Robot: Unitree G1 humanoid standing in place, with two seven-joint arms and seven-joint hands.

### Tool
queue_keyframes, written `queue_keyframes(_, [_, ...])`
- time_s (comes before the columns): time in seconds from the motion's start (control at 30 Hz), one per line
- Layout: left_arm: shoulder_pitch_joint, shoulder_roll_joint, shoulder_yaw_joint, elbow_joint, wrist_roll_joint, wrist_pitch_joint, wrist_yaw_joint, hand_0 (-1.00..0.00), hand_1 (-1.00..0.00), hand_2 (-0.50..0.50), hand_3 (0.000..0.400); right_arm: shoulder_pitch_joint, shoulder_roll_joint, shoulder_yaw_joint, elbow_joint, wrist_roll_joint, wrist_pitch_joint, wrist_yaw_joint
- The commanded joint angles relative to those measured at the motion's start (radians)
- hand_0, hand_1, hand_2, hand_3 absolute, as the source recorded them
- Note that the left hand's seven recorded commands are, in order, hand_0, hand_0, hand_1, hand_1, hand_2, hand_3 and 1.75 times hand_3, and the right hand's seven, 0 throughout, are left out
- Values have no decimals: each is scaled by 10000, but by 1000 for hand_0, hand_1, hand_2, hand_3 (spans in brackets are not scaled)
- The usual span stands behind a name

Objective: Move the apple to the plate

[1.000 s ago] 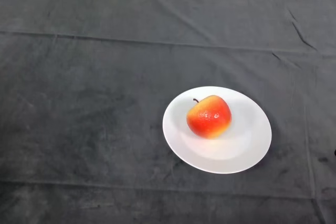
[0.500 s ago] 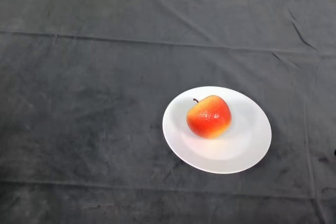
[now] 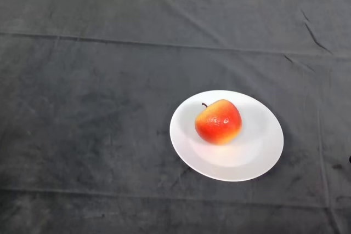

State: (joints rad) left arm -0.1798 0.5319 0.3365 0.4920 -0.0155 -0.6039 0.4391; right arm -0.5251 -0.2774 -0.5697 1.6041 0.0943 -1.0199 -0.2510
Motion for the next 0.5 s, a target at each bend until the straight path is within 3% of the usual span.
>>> queue_keyframes(0.03, [-244, 68, 310, 432, 104, -266, -100, 0, 0, 0, 0, 947, 734, -55, 805, 97, 822, -22])
queue_keyframes(0.5, [-316, 40, 396, 379, 151, -160, -222, 0, 0, 0, 0, 947, 734, -60, 805, 92, 822, -22])
